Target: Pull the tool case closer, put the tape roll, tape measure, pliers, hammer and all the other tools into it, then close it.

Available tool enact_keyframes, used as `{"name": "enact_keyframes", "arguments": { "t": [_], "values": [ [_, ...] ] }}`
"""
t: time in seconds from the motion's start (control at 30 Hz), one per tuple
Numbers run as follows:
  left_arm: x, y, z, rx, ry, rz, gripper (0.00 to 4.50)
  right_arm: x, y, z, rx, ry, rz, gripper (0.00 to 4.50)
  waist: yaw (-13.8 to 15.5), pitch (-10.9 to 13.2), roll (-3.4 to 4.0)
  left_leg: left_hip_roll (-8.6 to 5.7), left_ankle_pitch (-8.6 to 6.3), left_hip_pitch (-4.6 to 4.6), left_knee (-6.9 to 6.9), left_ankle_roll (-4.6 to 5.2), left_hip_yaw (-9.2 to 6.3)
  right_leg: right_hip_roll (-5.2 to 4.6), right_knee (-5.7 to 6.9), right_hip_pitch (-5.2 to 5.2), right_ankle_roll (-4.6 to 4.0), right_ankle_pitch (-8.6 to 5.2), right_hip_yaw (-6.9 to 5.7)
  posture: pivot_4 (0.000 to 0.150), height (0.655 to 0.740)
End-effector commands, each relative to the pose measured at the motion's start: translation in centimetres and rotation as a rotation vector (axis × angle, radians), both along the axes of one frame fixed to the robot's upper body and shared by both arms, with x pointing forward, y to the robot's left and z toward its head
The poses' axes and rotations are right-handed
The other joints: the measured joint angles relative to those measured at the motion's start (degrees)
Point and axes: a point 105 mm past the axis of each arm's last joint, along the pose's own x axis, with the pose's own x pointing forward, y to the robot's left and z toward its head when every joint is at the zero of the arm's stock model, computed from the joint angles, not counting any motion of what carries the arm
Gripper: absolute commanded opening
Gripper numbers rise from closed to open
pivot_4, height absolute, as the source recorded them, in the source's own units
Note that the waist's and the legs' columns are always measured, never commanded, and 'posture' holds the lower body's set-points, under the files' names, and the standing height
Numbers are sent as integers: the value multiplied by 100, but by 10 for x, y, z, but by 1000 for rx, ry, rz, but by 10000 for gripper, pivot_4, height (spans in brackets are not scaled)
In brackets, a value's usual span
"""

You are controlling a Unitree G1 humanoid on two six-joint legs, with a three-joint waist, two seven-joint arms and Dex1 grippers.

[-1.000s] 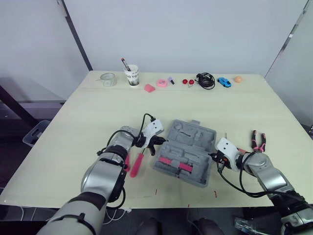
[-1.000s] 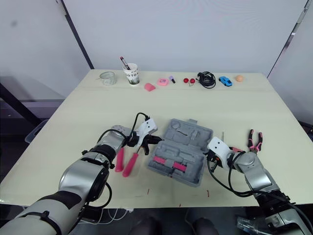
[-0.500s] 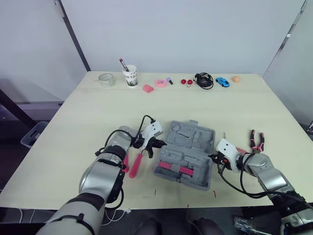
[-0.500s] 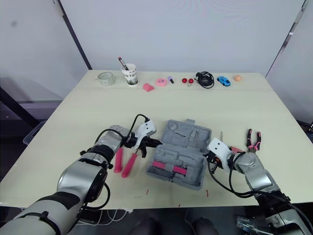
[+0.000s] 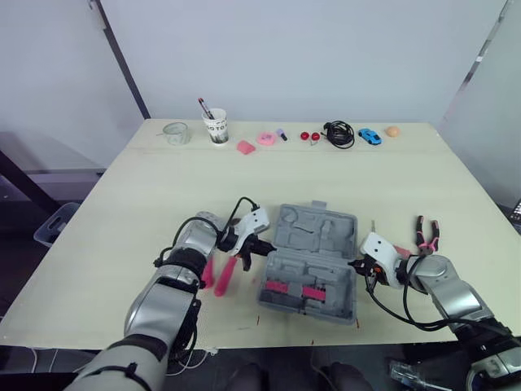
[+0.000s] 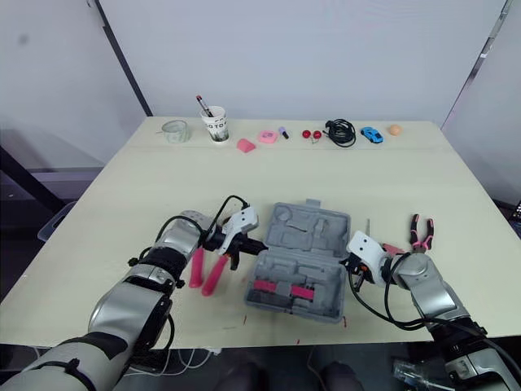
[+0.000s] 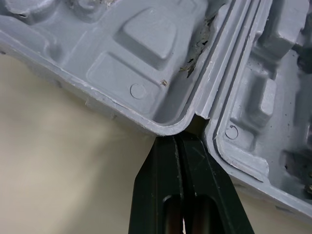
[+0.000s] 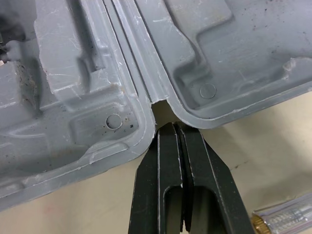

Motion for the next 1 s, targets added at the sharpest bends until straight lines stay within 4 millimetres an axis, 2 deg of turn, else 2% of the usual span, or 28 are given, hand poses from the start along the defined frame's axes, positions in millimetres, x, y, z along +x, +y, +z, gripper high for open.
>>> {"name": "enact_keyframes", "arguments": {
  "t": [0.03,0.4,0.73,1.0],
  "values": [
    [-15,-4,-14,39,56,-34,759,-3,14,13,37,-34,76,0,0,0,1,0,0,1,0,0,-4,0,0,0,0,0,1,1500,7400],
    [-33,0,-12,50,-23,-37,759,-11,20,10,51,-15,100,0,-6,-3,5,2,0,6,0,0,-17,1,4,0,0,0,8,1500,7400],
    [-57,13,-20,147,6,-112,759,-21,21,8,55,18,138,0,-7,-6,9,2,0,9,0,0,-16,2,5,0,-1,0,10,1500,7400],
    [-72,8,-23,136,38,-150,759,-30,20,7,57,43,152,0,-2,-12,16,2,0,9,0,0,-15,2,5,0,-1,0,11,1500,7400]
  ]
}}
